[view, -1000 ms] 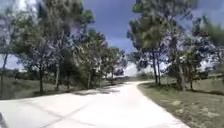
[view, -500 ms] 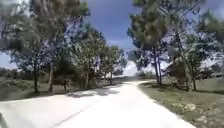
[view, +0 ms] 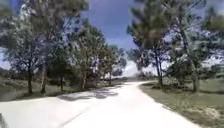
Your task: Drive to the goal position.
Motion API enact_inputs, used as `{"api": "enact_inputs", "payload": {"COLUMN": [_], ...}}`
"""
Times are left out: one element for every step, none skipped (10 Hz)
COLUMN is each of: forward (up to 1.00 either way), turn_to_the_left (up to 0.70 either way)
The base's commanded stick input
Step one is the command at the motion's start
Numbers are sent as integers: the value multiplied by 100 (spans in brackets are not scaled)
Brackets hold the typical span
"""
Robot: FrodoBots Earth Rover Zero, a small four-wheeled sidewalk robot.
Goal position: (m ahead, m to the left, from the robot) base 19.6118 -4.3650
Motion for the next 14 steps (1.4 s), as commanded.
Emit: {"api": "enact_inputs", "payload": {"forward": [85,85,85,85,85,85,85,85,85,85,85,85,85,85], "turn_to_the_left": [4,4,4,4,4,4,4,4,4,4,4,4,4,4]}}
